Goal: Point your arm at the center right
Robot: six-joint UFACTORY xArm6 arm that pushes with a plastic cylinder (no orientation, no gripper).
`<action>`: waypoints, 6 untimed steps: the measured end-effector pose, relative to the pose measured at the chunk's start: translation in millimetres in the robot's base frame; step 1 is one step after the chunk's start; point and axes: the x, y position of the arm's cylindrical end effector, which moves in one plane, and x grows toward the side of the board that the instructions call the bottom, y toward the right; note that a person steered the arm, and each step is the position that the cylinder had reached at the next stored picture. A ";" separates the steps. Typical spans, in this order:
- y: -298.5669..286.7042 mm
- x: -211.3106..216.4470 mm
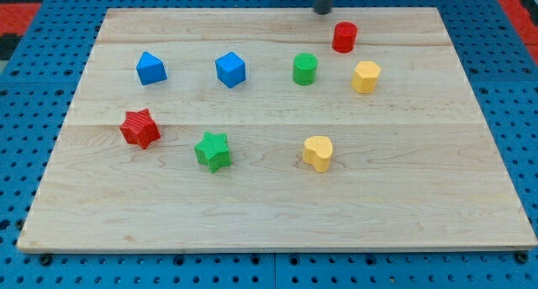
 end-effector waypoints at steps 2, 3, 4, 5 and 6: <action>112.0 59.0; 119.2 144.8; 112.0 203.0; 88.7 239.5; 37.9 203.5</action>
